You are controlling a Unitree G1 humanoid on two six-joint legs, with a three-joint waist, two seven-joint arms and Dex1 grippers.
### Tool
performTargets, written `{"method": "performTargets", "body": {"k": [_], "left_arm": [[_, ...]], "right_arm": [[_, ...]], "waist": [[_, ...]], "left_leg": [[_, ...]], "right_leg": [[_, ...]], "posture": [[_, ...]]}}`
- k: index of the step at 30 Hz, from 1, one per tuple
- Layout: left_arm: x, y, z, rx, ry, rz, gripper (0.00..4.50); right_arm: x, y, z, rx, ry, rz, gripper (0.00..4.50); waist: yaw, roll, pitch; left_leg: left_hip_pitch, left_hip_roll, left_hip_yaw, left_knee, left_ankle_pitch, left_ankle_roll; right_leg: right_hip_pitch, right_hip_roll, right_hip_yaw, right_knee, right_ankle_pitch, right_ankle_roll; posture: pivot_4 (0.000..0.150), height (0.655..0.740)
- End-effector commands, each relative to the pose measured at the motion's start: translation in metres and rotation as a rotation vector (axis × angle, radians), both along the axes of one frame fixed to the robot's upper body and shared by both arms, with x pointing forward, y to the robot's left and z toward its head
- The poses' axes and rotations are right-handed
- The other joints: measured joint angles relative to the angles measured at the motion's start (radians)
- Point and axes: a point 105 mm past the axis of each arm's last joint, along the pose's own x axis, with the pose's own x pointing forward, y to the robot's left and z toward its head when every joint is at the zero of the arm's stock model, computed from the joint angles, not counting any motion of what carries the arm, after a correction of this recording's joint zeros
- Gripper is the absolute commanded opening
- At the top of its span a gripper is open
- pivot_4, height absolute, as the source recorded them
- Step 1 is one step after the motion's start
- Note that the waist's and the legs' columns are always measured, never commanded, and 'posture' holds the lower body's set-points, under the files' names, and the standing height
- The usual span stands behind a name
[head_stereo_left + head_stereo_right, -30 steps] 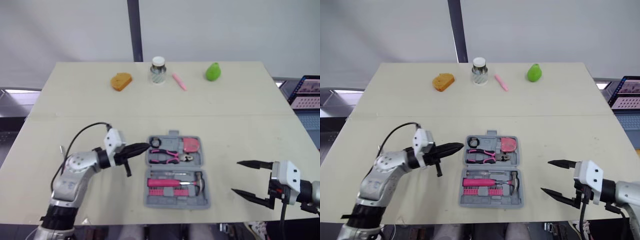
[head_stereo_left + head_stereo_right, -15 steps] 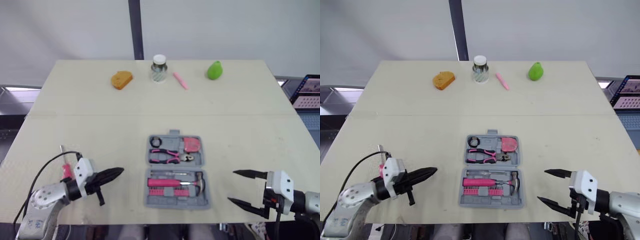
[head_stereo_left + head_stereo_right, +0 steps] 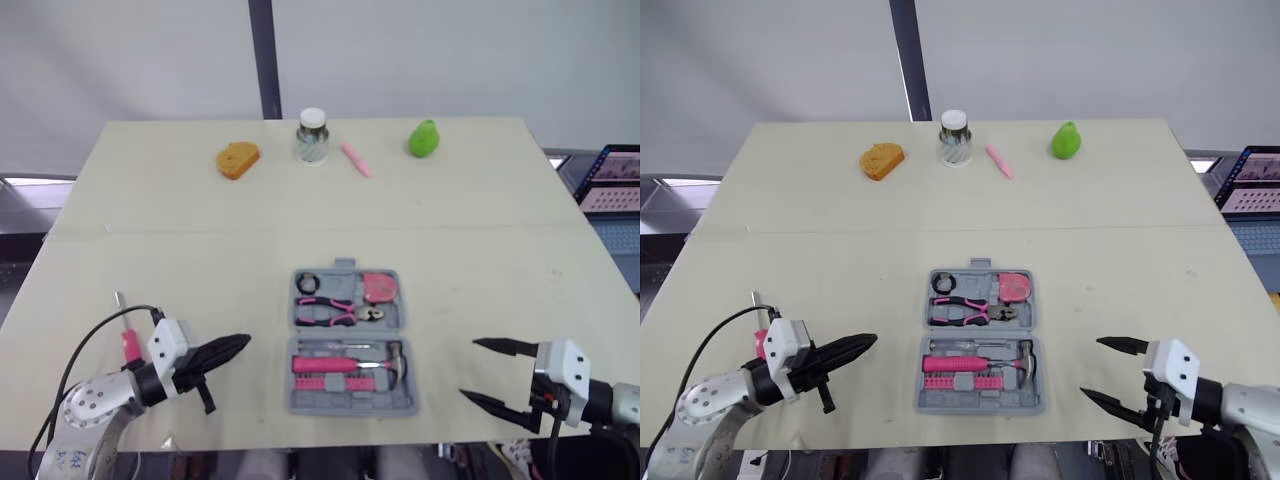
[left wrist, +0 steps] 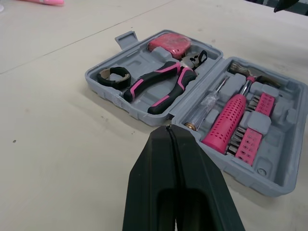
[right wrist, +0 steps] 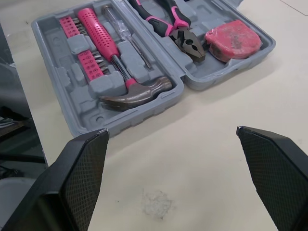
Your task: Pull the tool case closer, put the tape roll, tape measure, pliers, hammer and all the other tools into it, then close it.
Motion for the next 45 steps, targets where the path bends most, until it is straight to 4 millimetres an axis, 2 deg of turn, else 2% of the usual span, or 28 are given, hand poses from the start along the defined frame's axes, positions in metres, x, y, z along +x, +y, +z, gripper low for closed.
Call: {"method": "performTargets", "body": {"k": [1, 2, 3, 5, 8, 11, 12, 19, 22, 24, 30, 33, 38, 41, 45], "left_arm": [[0.002, 0.004, 0.016, -0.018, -0.031, 0.116, 0.02], [0.003, 0.009, 0.019, -0.008, -0.042, 0.176, 0.02], [0.004, 0.013, 0.024, -0.017, -0.052, 0.246, 0.54], [0.002, 0.023, 0.033, -0.036, -0.072, 0.384, 1.25], [-0.003, 0.039, 0.043, -0.059, -0.083, 0.587, 2.77], [-0.015, 0.054, 0.041, -0.098, -0.035, 0.779, 4.23], [-0.02, 0.06, 0.037, -0.101, -0.011, 0.842, 4.4], [-0.054, 0.096, 0.008, -0.068, 0.139, 1.156, 4.4], [-0.058, 0.106, 0.001, -0.094, 0.166, 1.239, 4.4], [-0.056, 0.106, -0.002, -0.095, 0.174, 1.244, 4.4], [-0.054, 0.102, 0.003, -0.072, 0.136, 1.188, 4.4], [-0.062, 0.098, 0.004, -0.029, 0.127, 1.092, 4.4], [-0.087, 0.082, -0.023, 0.062, 0.204, 0.863, 4.4], [-0.087, 0.069, -0.025, 0.078, 0.17, 0.746, 4.4], [-0.08, 0.067, -0.027, 0.061, 0.148, 0.71, 4.4]], "right_arm": [[0.003, -0.005, 0.009, -0.012, -0.029, 0.01, 4.5], [0.003, -0.005, 0.01, -0.014, -0.03, 0.013, 4.5], [0.005, -0.005, 0.011, -0.016, -0.035, 0.018, 4.5], [0.007, -0.005, 0.014, -0.016, -0.041, 0.03, 4.5], [0.008, -0.004, 0.019, -0.008, -0.048, 0.045, 4.5], [0.01, 0.001, 0.025, 0.02, -0.061, 0.072, 4.5], [0.011, 0.004, 0.028, 0.032, -0.067, 0.08, 4.5], [0.006, 0.022, 0.034, 0.068, -0.077, 0.165, 4.5], [0.004, 0.029, 0.037, 0.095, -0.081, 0.188, 4.5], [0.0, 0.03, 0.035, 0.087, -0.067, 0.201, 4.5], [-0.007, 0.019, 0.03, 0.059, -0.04, 0.157, 4.5], [-0.018, 0.008, 0.026, 0.014, -0.012, 0.132, 4.5], [-0.047, 0.002, 0.004, 0.008, 0.082, 0.054, 4.5], [-0.056, 0.002, -0.004, 0.035, 0.097, -0.018, 4.5], [-0.057, 0.003, -0.006, 0.042, 0.083, -0.054, 4.5]], "waist": [[0.0, -0.001, 0.0], [0.001, -0.001, 0.0], [0.001, -0.002, 0.001], [0.001, -0.003, 0.002], [0.001, -0.004, 0.002], [0.001, -0.004, 0.003], [0.001, -0.004, 0.003], [0.005, -0.006, 0.003], [0.008, -0.008, 0.004], [0.009, -0.008, 0.004], [0.006, -0.008, 0.004], [0.005, -0.008, 0.004], [0.003, -0.008, 0.004], [0.004, -0.008, 0.004], [0.001, -0.007, 0.003]], "left_leg": [[0.0, 0.0, 0.0, 0.0, 0.0, 0.0], [0.0, 0.0, 0.0, 0.0, 0.0, 0.0], [0.0, 0.0, 0.0, 0.0, 0.0, 0.0], [0.0, 0.0, 0.0, 0.0, 0.0, 0.0], [0.0, 0.0, 0.0, 0.0, 0.0, 0.0], [0.0, 0.0, 0.0, 0.0, 0.0, 0.0], [0.0, 0.0, 0.0, 0.0, 0.0, 0.0], [0.0, 0.0, 0.0, 0.0, 0.0, 0.0], [0.0, 0.0, -0.001, 0.0, 0.0, 0.001], [-0.001, 0.0, -0.001, 0.0, 0.0, 0.001], [-0.002, 0.0, -0.001, 0.0, -0.001, 0.001], [-0.002, 0.0, -0.001, 0.0, -0.001, 0.001], [-0.002, 0.001, 0.0, 0.0, -0.006, 0.001], [-0.003, 0.002, 0.001, 0.0, -0.009, -0.001], [-0.004, 0.002, 0.001, 0.0, -0.012, -0.001]], "right_leg": [[0.0, 0.0, 0.0, 0.0, 0.0, 0.0], [0.0, 0.0, 0.0, 0.0, 0.0, 0.0], [0.0, 0.0, 0.0, 0.0, 0.0, 0.0], [0.0, 0.0, 0.0, 0.0, 0.0, 0.0], [0.001, 0.0, 0.0, -0.001, 0.0, 0.0], [0.001, 0.0, 0.0, -0.001, 0.0, 0.0], [0.001, 0.0, 0.0, -0.001, 0.0, 0.0], [0.001, 0.0, 0.0, -0.001, 0.0, -0.001], [0.001, 0.0, 0.0, -0.001, 0.0, -0.001], [0.001, -0.001, 0.0, -0.002, 0.0, -0.001], [0.0, 0.0, 0.0, -0.003, -0.001, -0.001], [0.0, 0.0, 0.0, -0.004, -0.001, -0.001], [0.0, 0.0, 0.0, -0.007, -0.003, -0.005], [-0.002, 0.001, 0.0, -0.008, -0.004, -0.008], [-0.002, 0.0, 0.002, -0.009, -0.005, -0.009]], "posture": [[0.15, 0.695], [0.15, 0.695], [0.15, 0.695], [0.15, 0.695], [0.15, 0.695], [0.15, 0.695], [0.15, 0.695], [0.15, 0.695], [0.15, 0.695], [0.15, 0.695], [0.15, 0.695], [0.15, 0.695], [0.15, 0.695], [0.15, 0.695], [0.15, 0.695]]}}
